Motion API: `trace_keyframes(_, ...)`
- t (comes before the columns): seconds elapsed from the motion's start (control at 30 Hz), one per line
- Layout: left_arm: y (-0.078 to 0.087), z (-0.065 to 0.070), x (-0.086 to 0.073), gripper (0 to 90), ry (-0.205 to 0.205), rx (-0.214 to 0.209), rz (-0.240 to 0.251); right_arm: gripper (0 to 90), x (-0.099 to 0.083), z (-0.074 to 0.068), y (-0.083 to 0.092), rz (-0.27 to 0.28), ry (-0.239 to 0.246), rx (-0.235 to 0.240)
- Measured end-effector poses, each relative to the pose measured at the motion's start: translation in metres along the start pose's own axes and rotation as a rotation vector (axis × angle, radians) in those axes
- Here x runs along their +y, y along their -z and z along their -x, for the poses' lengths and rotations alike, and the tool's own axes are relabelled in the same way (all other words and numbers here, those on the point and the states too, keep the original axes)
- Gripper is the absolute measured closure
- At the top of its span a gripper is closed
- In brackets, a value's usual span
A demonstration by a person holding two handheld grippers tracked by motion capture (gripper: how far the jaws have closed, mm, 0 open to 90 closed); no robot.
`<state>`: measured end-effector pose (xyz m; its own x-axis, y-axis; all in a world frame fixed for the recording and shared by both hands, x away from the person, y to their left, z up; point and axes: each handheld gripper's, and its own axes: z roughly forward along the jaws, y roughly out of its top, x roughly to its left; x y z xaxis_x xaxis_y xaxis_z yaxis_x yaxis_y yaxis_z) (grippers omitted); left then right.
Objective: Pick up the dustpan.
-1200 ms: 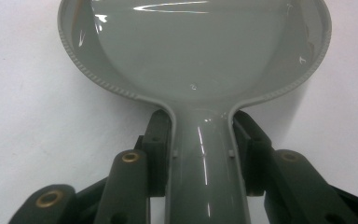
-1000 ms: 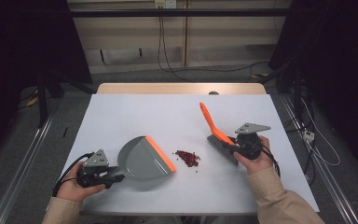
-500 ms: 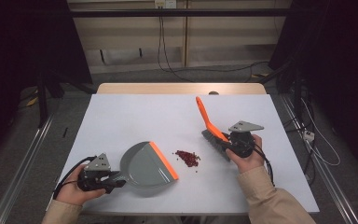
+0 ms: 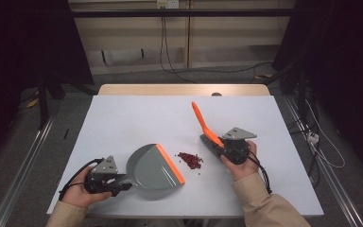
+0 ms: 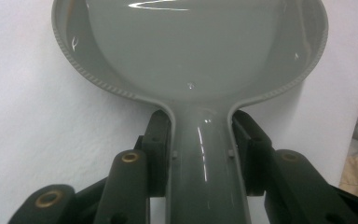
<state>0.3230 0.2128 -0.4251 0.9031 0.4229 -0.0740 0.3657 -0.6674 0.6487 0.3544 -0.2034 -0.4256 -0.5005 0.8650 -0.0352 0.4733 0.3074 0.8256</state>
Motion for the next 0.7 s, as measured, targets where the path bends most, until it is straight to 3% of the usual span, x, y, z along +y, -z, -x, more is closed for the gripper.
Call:
trace_keyframes(0.3,-0.009,0.007,0.007,62.7,-0.014,-0.028,-0.005,71.4,0.001,-0.023,-0.005,-0.006,0.059,-0.009)
trace_keyframes(0.7,-0.012,0.006,0.006,59.8,-0.001,-0.036,0.002,71.3,0.000,-0.024,-0.004,0.003,0.047,-0.003)
